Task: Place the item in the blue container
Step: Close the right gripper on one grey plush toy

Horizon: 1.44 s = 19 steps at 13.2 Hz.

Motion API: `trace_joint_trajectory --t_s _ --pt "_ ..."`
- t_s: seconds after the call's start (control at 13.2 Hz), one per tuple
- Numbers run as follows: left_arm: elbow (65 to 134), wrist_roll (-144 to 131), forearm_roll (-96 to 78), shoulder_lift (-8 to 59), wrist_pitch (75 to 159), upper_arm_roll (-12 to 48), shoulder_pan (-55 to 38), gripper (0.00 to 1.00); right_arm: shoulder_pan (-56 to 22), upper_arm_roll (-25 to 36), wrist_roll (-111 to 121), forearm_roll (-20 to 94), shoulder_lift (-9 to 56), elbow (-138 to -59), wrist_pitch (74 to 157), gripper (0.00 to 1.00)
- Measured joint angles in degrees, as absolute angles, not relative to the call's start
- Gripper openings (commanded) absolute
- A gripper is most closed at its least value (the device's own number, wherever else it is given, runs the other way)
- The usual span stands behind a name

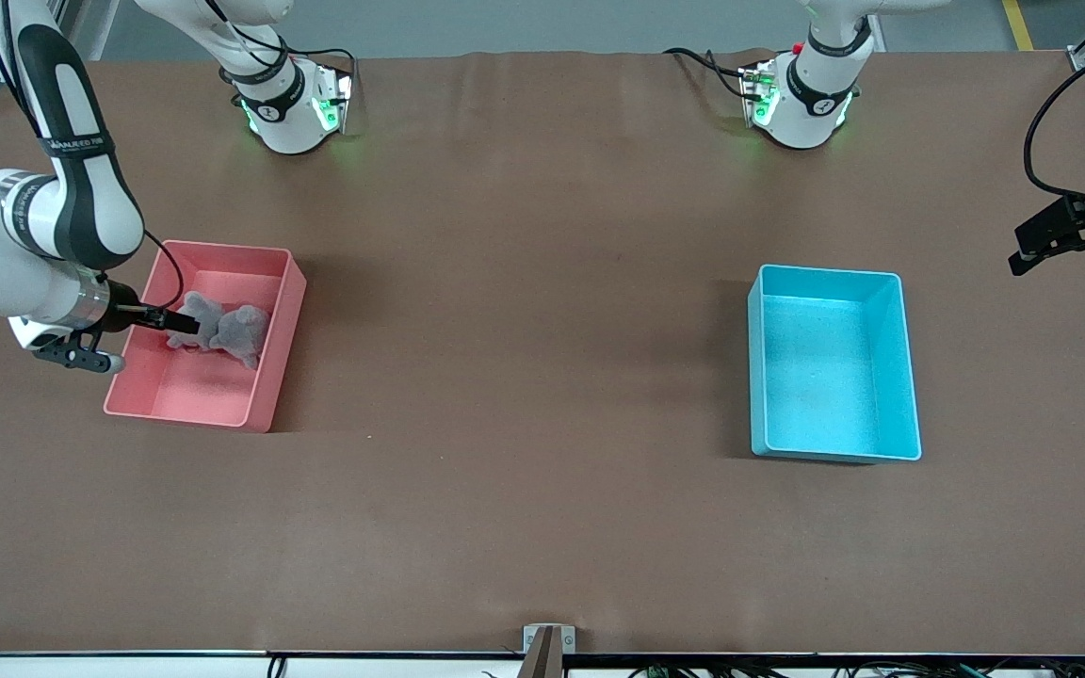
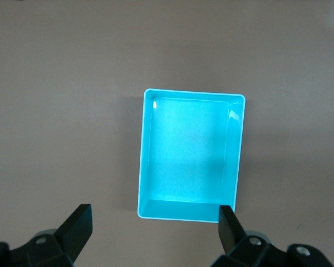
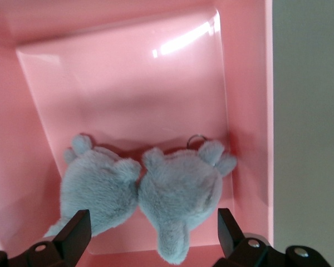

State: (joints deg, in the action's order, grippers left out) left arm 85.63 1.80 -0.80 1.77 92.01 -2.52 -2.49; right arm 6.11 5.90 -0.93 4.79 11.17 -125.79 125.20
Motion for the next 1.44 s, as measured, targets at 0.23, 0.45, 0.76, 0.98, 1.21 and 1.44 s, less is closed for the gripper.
trace_joint_trajectory --t_s 0.23,0.45,0.76,0.98,1.21,1.44 --pt "85.63 1.8 -0.8 1.77 92.01 -2.52 -2.49 1.0 5.98 5.66 -7.53 4.59 11.16 -126.72 125.27 0.99" --pt "85.63 1.8 -0.8 1.77 92.01 -2.52 -2.49 1.0 5.93 5.59 -10.14 1.88 11.44 -127.5 126.44 0.99" --pt "85.63 1.8 -0.8 1.77 92.01 -2.52 -2.49 1.0 5.93 5.62 -12.12 1.13 13.36 -128.07 127.64 0.99" --pt "85.63 1.8 -0.8 1.77 92.01 -2.52 -2.49 1.0 5.85 5.52 -14.83 1.09 15.37 -128.13 128.38 0.97" --pt "85.63 1.8 -0.8 1.77 92.01 -2.51 -2.49 1.0 5.4 5.35 -16.11 1.08 16.57 -128.13 128.49 0.98" --pt "85.63 1.8 -0.8 1.77 92.01 -2.51 -2.49 1.0 5.35 5.35 -16.32 1.08 17.6 -128.56 129.75 0.98"
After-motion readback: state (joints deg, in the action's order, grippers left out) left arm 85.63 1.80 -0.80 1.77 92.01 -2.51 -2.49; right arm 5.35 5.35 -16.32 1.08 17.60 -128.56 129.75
